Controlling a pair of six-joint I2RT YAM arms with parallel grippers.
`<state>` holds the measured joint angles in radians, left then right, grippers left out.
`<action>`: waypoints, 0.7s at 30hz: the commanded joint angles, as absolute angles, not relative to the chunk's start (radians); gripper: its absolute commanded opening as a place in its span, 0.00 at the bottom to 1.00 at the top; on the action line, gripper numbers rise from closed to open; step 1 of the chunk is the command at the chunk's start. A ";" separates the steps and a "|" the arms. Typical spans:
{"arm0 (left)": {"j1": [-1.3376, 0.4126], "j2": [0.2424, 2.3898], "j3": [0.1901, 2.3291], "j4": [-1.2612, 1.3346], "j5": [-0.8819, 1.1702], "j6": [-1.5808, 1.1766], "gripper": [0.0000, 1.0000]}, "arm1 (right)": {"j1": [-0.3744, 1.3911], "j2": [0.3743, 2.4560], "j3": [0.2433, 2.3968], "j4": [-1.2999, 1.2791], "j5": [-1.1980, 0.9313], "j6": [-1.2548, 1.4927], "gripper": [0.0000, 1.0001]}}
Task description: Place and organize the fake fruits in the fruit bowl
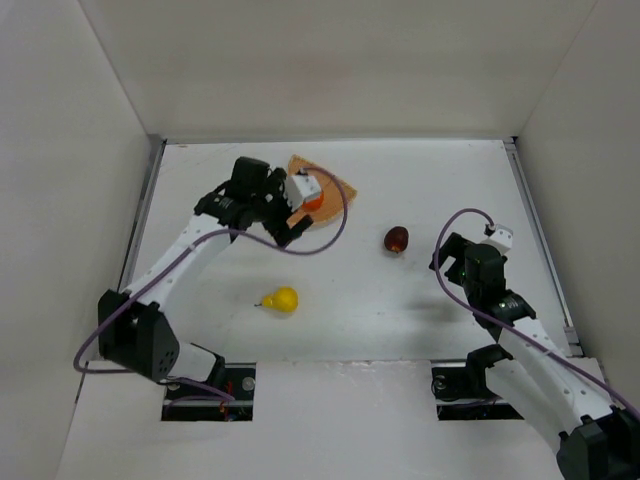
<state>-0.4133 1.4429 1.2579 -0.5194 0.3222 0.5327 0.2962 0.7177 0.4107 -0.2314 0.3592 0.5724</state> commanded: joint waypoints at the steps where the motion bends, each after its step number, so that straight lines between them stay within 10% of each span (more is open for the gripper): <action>1: -0.397 1.350 1.140 -0.917 0.497 0.921 1.00 | 0.311 0.716 0.443 -0.203 0.364 0.572 1.00; 11: -0.470 1.301 1.013 -1.125 0.520 1.175 0.98 | 0.346 0.692 0.437 -0.204 0.371 0.575 1.00; 21: -0.599 1.328 0.786 -0.602 0.362 0.991 0.94 | 0.392 0.666 0.433 -0.215 0.403 0.588 1.00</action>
